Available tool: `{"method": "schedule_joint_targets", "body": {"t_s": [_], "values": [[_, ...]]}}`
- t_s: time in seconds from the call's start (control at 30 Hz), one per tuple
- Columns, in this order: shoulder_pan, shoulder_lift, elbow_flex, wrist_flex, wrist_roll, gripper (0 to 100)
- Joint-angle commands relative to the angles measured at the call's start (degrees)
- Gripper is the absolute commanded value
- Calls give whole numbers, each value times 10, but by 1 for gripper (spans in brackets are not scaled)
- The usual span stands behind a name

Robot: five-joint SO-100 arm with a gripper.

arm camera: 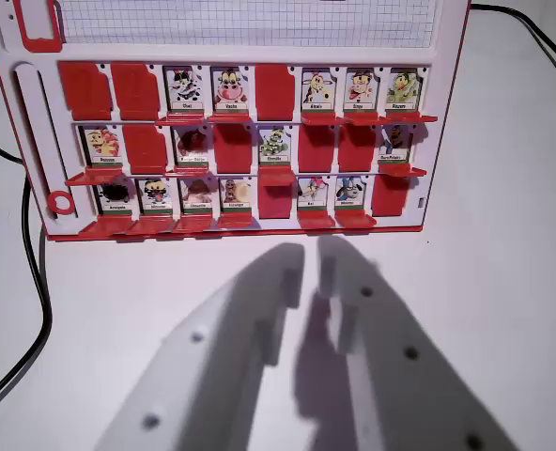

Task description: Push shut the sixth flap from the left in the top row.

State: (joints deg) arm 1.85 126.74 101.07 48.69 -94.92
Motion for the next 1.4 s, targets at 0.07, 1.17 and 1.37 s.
{"method": "schedule_joint_targets", "body": {"t_s": [0.07, 1.17, 1.37], "values": [[-2, 29, -12, -9, -4, 0], [14, -142, 19, -173, -17, 0], [25, -240, -11, -224, -17, 0]]}}
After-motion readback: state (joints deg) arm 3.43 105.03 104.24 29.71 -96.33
